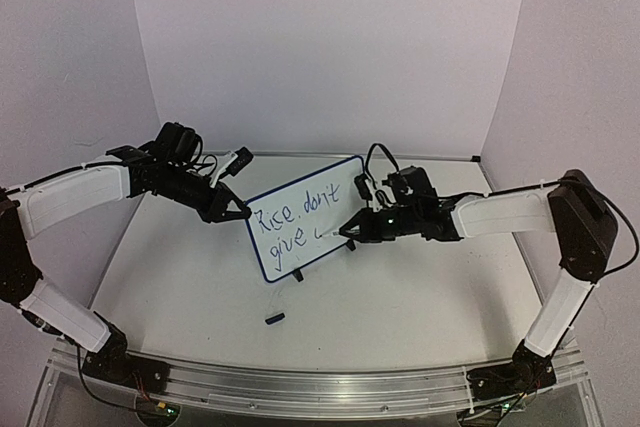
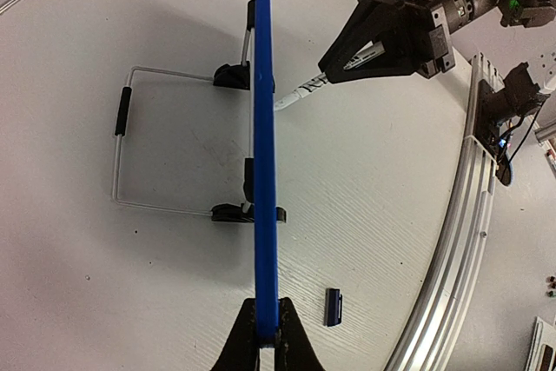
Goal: Write a sentence on the whiteboard
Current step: Write with the whiteboard marker on the whiteboard.
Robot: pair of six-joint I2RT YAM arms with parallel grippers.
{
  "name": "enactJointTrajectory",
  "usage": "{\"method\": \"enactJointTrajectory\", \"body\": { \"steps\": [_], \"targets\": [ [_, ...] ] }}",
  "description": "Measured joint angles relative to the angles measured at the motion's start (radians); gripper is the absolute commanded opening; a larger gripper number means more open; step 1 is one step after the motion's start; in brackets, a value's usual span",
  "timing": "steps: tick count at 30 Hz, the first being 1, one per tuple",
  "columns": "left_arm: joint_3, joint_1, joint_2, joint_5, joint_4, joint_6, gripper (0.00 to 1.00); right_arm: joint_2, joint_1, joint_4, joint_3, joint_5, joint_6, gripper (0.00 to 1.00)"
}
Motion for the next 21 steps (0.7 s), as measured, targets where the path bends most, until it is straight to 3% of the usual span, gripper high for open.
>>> {"method": "enactJointTrajectory", "body": {
  "steps": [21],
  "targets": [
    [0.000,0.000,0.000,0.000,0.000,0.000,0.00,-0.055,-0.006,-0.011,0.026,0.021,-0.012,0.00]
  ]
}}
